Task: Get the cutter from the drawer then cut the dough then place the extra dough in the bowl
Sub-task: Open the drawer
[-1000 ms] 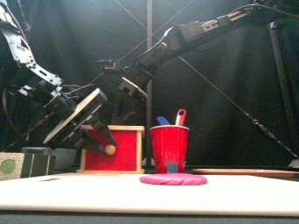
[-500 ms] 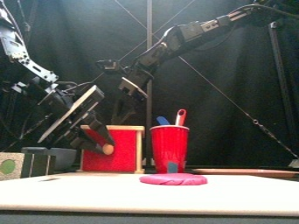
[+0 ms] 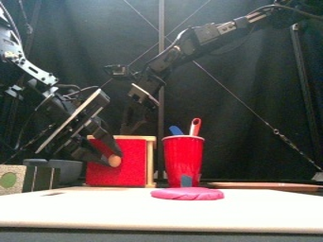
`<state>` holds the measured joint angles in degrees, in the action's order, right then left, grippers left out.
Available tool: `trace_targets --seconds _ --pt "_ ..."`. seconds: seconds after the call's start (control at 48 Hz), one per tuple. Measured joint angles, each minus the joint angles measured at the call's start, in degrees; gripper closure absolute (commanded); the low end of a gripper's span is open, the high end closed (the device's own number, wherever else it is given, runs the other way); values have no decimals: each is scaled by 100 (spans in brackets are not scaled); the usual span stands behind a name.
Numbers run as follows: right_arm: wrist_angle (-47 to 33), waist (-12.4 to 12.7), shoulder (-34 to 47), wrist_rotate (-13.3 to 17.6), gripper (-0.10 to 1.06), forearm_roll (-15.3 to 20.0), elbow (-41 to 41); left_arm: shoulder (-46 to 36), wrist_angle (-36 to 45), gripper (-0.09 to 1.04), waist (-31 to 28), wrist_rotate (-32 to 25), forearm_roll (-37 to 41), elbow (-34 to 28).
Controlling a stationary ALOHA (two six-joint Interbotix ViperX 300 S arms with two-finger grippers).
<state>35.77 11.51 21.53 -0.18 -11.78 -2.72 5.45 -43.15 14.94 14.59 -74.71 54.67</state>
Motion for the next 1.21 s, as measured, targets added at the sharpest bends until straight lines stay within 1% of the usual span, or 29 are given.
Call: trace_targets --seconds 1.208 --pt "9 9 9 0 94 0 -26 62 0 42 615 9 -255 -79"
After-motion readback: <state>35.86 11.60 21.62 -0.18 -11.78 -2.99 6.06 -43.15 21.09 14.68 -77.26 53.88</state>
